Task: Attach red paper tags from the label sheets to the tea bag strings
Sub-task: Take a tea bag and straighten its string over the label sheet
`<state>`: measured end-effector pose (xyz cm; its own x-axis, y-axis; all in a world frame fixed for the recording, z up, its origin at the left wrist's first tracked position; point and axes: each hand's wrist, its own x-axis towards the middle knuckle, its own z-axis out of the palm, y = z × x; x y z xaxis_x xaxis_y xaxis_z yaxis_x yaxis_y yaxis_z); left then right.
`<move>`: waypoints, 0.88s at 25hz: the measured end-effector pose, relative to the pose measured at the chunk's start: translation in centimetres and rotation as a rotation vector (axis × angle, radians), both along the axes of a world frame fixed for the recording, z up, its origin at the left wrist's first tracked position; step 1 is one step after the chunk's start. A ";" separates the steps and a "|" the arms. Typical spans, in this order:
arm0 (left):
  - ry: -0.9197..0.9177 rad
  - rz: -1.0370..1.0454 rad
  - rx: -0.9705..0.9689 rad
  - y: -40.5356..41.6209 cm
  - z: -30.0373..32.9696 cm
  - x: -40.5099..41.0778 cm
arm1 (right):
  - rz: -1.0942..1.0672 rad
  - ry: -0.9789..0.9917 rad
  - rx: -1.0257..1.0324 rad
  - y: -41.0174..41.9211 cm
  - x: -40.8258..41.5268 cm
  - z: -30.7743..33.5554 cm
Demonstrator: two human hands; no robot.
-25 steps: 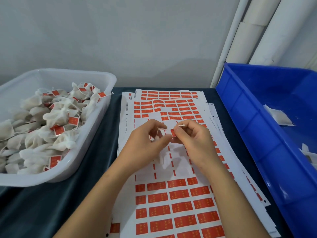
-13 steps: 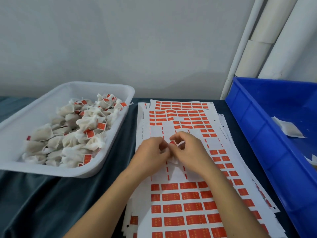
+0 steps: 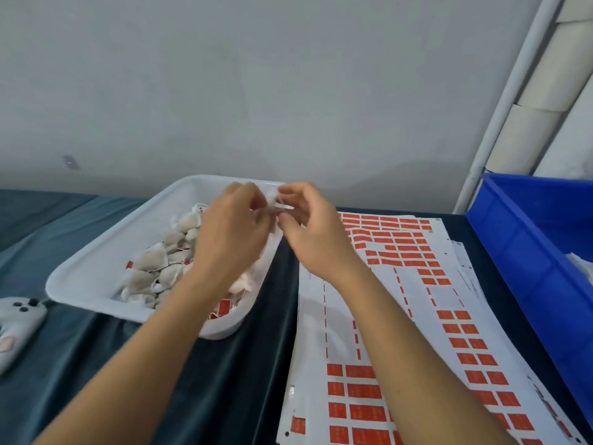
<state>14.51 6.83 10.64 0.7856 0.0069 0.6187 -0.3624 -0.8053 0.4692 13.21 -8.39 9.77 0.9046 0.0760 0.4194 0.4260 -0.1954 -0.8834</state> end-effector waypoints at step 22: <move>0.336 -0.368 -0.024 -13.6 -8.4 -2.9 | -0.188 0.362 -0.910 -10.2 -4.2 -2.9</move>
